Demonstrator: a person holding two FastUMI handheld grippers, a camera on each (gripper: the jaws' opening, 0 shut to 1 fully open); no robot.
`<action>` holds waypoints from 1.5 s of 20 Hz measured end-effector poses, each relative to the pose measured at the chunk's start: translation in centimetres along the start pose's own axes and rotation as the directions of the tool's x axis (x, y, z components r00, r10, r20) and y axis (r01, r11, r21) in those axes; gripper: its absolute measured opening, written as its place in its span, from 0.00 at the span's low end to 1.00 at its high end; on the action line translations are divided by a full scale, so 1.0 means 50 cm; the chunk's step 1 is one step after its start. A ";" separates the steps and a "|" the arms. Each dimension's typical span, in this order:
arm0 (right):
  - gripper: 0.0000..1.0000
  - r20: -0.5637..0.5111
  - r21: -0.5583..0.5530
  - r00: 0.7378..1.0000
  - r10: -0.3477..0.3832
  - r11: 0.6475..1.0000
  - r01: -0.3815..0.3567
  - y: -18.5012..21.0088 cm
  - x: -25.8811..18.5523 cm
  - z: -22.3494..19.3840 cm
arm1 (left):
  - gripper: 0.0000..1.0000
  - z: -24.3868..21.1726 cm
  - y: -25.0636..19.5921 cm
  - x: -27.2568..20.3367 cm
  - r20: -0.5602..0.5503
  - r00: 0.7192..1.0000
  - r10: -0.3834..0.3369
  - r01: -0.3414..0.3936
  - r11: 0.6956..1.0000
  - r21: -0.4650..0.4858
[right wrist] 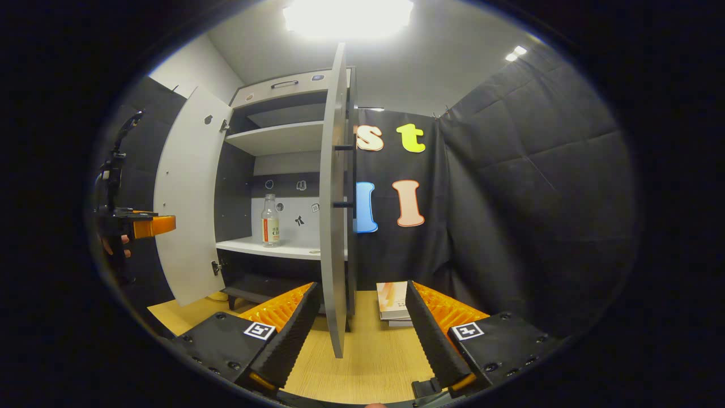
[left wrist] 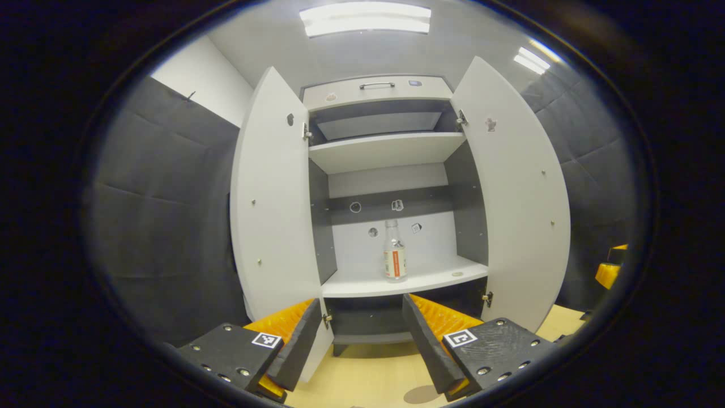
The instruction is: Grasp the bottle in the cabinet with the left hand and place it on the coaster, then close the right door with the right hand and the left door with the left hand.
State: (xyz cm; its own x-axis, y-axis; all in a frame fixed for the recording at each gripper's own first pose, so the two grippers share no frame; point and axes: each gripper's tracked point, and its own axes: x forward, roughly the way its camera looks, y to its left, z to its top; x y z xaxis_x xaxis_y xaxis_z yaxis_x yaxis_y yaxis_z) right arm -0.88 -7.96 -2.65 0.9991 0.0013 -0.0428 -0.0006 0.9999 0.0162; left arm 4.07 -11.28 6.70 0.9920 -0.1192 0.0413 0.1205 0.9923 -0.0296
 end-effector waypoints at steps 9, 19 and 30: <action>0.97 -0.008 -0.014 0.991 -0.132 0.991 0.131 -0.030 0.042 -0.003 | 0.88 0.037 -0.044 0.211 0.018 0.993 -0.118 0.118 0.993 -0.025; 0.96 -0.037 -0.029 0.957 -0.289 0.957 0.288 -0.054 0.037 -0.029 | 0.88 0.063 -0.044 0.448 0.039 0.979 -0.202 0.205 0.973 -0.106; 0.97 -0.074 -0.051 0.897 -0.436 0.900 0.433 -0.079 0.019 -0.058 | 0.88 0.080 -0.083 0.658 0.045 0.956 -0.289 0.292 0.946 -0.140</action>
State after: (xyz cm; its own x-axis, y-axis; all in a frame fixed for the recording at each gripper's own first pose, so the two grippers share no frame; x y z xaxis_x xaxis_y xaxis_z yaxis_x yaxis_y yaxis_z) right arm -0.04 -11.88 -5.67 0.8933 -0.4335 -0.1189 0.4300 0.9012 -0.0550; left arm 36.08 -19.21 12.18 0.9123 -0.3989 0.0927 0.4090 0.8992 -0.1555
